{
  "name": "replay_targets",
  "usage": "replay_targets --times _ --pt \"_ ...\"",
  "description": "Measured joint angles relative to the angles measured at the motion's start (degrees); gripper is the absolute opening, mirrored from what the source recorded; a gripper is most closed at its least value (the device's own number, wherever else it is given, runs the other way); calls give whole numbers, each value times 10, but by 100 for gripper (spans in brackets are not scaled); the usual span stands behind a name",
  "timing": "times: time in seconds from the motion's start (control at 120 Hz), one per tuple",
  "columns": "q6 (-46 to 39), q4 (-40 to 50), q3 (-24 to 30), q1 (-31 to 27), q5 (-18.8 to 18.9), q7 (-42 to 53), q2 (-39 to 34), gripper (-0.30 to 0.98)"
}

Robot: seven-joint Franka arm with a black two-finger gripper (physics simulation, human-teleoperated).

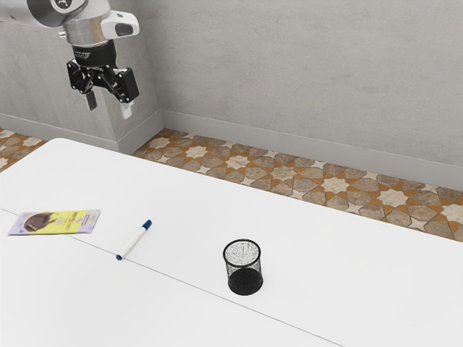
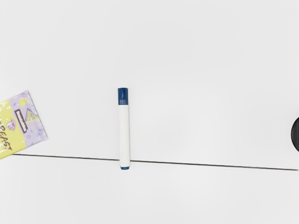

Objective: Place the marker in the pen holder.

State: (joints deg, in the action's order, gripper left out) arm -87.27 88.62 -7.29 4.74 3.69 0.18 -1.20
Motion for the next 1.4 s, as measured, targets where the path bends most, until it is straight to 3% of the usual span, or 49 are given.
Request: replay_targets --times 0.308,0.358,0.433,0.558,0.75,1.067,1.4 --pt "0 9 0 0 2 -2 -7 69" --pt "-16 55 -4 4 4 -3 -9 69" --pt "-82 191 -29 22 3 -5 -2 69" --pt "-206 285 -48 6 -10 -6 83 69" --pt "-318 215 -47 -32 -38 1 219 69" --pt "-392 178 -46 -56 -80 32 293 68" --pt "-409 181 -45 -49 -104 46 295 25"
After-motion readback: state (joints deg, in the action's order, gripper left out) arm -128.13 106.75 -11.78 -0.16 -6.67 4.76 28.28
